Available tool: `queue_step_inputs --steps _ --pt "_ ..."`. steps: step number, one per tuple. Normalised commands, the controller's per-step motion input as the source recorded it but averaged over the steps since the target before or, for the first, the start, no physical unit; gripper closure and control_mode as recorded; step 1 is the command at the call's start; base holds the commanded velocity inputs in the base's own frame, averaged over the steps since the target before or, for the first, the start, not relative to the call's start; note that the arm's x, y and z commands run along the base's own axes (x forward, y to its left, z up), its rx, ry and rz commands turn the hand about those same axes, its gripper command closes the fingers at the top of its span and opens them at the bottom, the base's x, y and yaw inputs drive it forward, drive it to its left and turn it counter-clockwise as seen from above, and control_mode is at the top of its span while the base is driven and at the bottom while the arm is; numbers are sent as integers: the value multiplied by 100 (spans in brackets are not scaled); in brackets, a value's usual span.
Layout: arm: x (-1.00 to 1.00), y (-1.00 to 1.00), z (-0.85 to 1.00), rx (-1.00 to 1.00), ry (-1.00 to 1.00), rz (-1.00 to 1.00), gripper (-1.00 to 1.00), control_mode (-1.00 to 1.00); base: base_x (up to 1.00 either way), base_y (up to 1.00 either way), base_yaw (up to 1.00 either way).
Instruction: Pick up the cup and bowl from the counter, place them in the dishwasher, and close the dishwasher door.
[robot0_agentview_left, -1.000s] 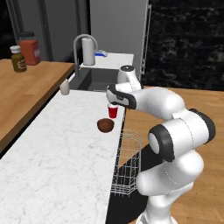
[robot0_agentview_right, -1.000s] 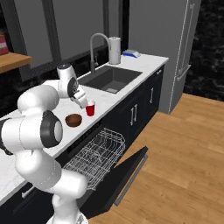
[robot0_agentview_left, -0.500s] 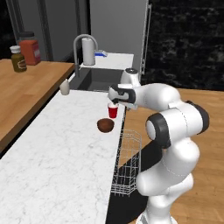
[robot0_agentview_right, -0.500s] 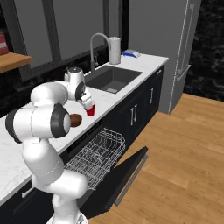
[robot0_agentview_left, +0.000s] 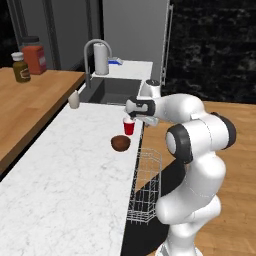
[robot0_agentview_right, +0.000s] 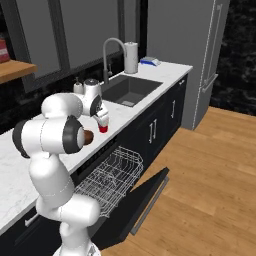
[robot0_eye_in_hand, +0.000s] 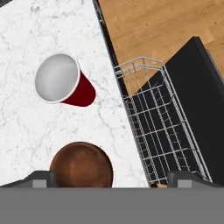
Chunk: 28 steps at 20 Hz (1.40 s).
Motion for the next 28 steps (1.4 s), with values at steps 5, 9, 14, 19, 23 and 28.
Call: queue_step_inputs --steps 5,9,14,19,23,28 --pt "15 -13 -18 1 0 0 -100 -100 0 0 0" --pt "26 -6 -17 4 0 0 -100 -100 0 0 0" --pt "36 0 -18 5 0 0 -100 -100 0 0 0" --pt "41 0 -19 2 0 0 -100 -100 0 0 0" --pt "43 0 -20 1 0 0 -100 -100 0 0 0" --pt "35 0 -19 2 0 0 -100 -100 0 0 0"
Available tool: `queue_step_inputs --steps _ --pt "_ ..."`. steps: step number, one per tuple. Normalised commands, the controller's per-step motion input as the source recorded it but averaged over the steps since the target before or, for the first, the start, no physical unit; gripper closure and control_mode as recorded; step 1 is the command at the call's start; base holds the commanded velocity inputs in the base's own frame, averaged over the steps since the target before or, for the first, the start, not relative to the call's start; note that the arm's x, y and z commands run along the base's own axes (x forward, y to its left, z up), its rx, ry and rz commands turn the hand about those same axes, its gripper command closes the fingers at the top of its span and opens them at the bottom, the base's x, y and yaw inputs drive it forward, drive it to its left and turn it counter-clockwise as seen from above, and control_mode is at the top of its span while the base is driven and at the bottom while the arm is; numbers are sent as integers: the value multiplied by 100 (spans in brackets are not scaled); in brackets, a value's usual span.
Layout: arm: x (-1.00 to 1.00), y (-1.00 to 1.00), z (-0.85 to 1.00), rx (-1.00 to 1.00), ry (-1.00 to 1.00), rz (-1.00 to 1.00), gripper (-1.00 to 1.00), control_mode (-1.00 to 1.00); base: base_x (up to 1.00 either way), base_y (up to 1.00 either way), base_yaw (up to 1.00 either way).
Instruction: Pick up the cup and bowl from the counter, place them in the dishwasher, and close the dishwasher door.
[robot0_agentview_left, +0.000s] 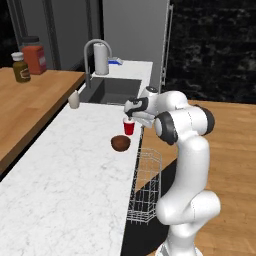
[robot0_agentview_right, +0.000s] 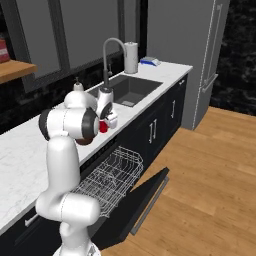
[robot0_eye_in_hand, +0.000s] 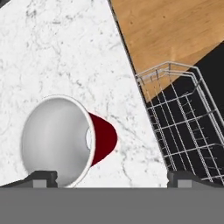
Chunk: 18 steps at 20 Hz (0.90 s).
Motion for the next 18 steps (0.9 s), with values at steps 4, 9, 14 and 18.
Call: queue_step_inputs --steps 4,9,14,18 --pt "31 0 -18 1 0 0 -100 -100 0 0 0" --pt "29 0 -23 1 0 0 -100 -100 0 0 0" --pt "9 0 -27 1 0 0 -100 -100 0 0 0" --pt "0 0 -35 0 0 0 -100 -100 0 0 0"
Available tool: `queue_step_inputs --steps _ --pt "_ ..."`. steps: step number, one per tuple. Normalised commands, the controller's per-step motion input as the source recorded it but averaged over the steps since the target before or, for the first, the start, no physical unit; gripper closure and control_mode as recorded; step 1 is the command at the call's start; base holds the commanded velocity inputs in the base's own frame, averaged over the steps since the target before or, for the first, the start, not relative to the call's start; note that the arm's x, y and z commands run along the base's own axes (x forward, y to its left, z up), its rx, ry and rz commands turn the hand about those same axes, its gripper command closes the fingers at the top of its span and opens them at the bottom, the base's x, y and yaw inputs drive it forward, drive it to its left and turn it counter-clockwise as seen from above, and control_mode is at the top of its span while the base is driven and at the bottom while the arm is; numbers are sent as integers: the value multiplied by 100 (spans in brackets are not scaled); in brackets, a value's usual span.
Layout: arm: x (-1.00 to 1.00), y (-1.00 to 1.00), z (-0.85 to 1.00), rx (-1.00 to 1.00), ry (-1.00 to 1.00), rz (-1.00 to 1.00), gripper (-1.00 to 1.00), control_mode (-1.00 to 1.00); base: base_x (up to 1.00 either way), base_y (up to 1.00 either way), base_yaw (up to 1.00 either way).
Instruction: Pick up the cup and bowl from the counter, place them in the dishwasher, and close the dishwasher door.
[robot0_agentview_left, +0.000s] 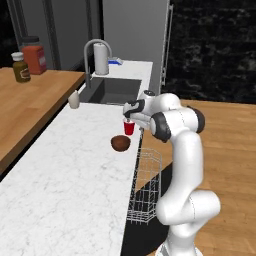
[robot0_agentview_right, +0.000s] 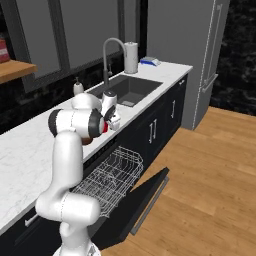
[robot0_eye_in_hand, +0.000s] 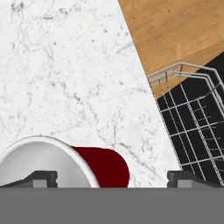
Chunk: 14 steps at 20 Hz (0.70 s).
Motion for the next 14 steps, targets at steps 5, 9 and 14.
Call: queue_step_inputs --steps 5,9,14 --pt "0 0 -39 0 3 0 100 -100 0 0 0" --pt "0 0 -32 0 3 0 100 -100 0 0 0" --pt "-23 0 -20 0 0 -1 100 -100 0 0 0"
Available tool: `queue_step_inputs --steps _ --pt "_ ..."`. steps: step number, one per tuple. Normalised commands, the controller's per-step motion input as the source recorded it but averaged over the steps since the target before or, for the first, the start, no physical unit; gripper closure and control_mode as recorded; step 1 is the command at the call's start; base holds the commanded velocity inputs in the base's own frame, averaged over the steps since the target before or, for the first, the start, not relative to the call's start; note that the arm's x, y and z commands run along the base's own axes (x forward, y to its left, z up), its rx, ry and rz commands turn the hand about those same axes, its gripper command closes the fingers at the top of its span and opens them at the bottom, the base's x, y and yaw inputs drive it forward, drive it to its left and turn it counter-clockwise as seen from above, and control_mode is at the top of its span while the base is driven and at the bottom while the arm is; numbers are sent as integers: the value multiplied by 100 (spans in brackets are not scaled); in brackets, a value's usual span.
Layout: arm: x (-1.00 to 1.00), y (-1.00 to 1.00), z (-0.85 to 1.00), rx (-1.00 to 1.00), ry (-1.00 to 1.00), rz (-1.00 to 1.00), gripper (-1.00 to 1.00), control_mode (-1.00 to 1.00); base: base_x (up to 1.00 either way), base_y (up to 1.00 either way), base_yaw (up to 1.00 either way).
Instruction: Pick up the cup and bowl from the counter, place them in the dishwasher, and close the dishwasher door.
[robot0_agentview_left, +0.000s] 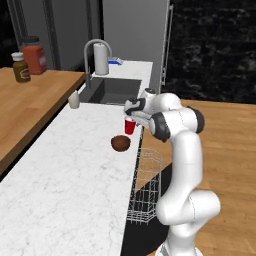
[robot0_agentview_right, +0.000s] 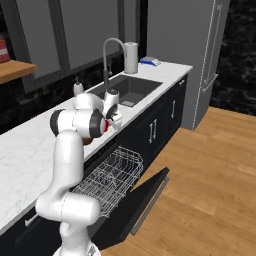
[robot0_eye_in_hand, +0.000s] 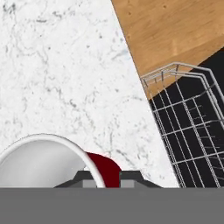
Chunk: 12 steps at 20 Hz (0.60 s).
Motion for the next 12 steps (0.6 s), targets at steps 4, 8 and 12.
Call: queue_step_inputs --steps 4,8,12 --pt "-64 -6 -9 0 0 -5 100 -100 0 0 0" --pt "-98 -38 -1 0 0 -10 100 -100 0 0 0" --pt "-100 -89 0 0 -10 -14 100 -100 0 0 0"
